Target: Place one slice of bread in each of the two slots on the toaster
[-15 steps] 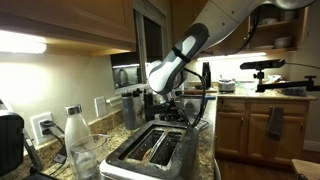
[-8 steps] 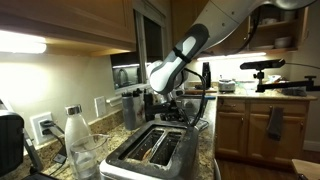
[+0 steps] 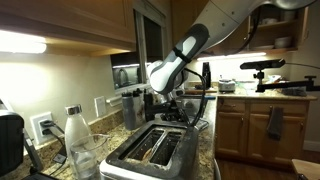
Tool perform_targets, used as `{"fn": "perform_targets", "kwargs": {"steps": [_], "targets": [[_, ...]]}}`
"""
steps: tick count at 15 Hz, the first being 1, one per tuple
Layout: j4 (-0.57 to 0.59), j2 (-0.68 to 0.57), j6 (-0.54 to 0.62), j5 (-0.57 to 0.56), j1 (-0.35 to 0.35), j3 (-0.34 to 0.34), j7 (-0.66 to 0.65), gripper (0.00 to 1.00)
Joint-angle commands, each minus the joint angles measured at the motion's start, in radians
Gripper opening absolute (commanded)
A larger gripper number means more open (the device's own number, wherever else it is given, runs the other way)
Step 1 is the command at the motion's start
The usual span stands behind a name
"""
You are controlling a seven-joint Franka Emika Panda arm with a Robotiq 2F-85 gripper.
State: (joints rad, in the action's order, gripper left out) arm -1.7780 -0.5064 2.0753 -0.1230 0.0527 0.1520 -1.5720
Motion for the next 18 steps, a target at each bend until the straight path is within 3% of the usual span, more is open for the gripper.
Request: {"fn": "perform_targets", "kwargs": {"steps": [1,5,7,8,10,18], "targets": [[0.005,-0.002,0.002,0.018,-0.008,0.014,0.000,0.52],[0.007,-0.001,0.000,0.017,-0.008,0.015,0.001,0.26],[0.008,-0.001,0.000,0.016,-0.009,0.015,0.000,0.18],[0.009,-0.001,-0.001,0.016,-0.009,0.015,0.000,0.07],[0.010,0.000,-0.001,0.015,-0.009,0.016,0.000,0.03],[0.016,0.014,-0.009,0.004,-0.014,0.022,-0.006,0.06]]}}
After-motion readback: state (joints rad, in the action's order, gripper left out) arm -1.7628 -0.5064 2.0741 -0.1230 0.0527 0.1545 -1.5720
